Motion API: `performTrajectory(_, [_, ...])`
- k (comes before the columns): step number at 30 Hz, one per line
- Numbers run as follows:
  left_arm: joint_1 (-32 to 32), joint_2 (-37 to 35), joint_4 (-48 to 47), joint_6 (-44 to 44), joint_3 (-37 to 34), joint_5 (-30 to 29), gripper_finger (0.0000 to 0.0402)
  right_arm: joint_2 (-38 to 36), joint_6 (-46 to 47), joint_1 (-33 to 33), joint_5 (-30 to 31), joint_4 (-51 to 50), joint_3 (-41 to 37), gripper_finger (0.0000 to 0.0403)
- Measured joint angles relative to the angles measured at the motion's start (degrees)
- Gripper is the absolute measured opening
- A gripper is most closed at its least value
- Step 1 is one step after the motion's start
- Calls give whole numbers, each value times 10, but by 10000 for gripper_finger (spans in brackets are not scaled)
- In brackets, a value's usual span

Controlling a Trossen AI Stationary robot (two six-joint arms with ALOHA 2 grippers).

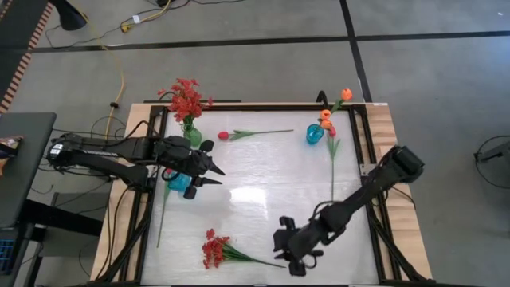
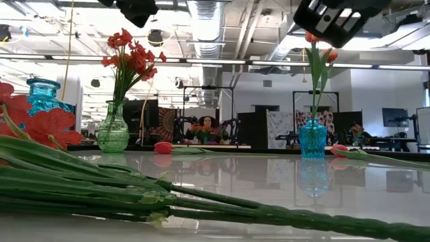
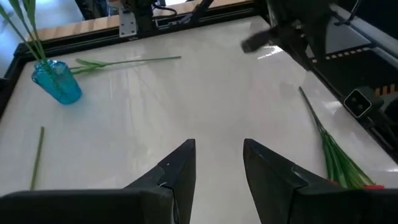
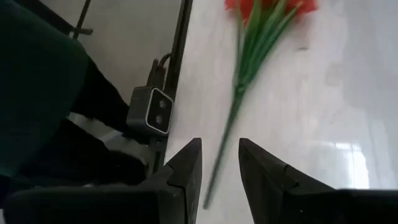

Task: Sort flowers into vase by color
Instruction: Put the red flowers into the green vase

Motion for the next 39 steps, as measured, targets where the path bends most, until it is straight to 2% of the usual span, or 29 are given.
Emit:
performTrajectory(9, [0,0,1,-50,0,-5,123,111,12,41,2,-2,55,142])
performTrajectory(14, [0,0,-15,-83,0,-5,123,150,12,52,32,-11,85,175])
performTrajectory(21, [0,0,-42,-119,0,-1,123,159,-5,53,81,-17,103,217])
performTrajectory(34, [-2,-1,-40,-130,0,-17,123,206,-46,48,137,1,103,203])
performTrajectory(39, [-10,0,-41,-140,0,-19,123,217,-42,50,159,0,104,181])
